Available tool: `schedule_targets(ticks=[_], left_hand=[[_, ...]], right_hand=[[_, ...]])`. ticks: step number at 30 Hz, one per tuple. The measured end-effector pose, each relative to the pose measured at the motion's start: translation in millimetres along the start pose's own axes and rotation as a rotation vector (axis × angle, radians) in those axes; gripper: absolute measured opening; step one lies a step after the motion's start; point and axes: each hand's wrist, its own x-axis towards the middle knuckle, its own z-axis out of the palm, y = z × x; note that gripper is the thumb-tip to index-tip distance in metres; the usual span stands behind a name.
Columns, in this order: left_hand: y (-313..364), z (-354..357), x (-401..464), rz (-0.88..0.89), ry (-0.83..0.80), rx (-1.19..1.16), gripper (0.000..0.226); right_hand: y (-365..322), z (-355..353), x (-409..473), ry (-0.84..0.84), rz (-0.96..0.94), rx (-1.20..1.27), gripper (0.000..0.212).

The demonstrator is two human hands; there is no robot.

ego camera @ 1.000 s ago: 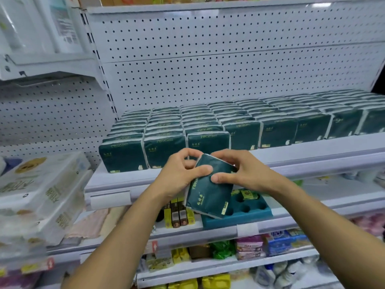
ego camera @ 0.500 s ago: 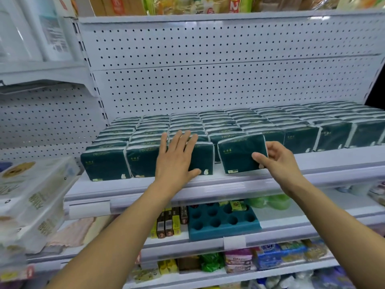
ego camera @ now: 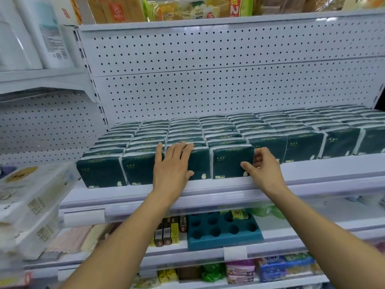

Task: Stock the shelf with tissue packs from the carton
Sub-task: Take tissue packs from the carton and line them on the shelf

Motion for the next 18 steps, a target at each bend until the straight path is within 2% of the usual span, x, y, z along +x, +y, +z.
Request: schedule_targets(ticks=[6,10,13,18], left_hand=[[2,-9,1,-0.016,-0.073,-0.005,0.077],[5,-17,-1,-0.052,-0.092,-0.074,0.077],[14,-26,-15,-0.056,-0.011,-0.135,0.076],[31,-46,-59,-0.061,0.074,-0.133,0.073]], right_hand=[[-3,-1,0,-0.032,0.009,-0.014,0.035],[-3,-5,-5,-0.053,-0.031,-0.159,0.048],[-1,-10,-17,0.055,-0.134,-0.242,0.062],[-1,-13,-50,0.143,-0.437,-0.246,0.056]])
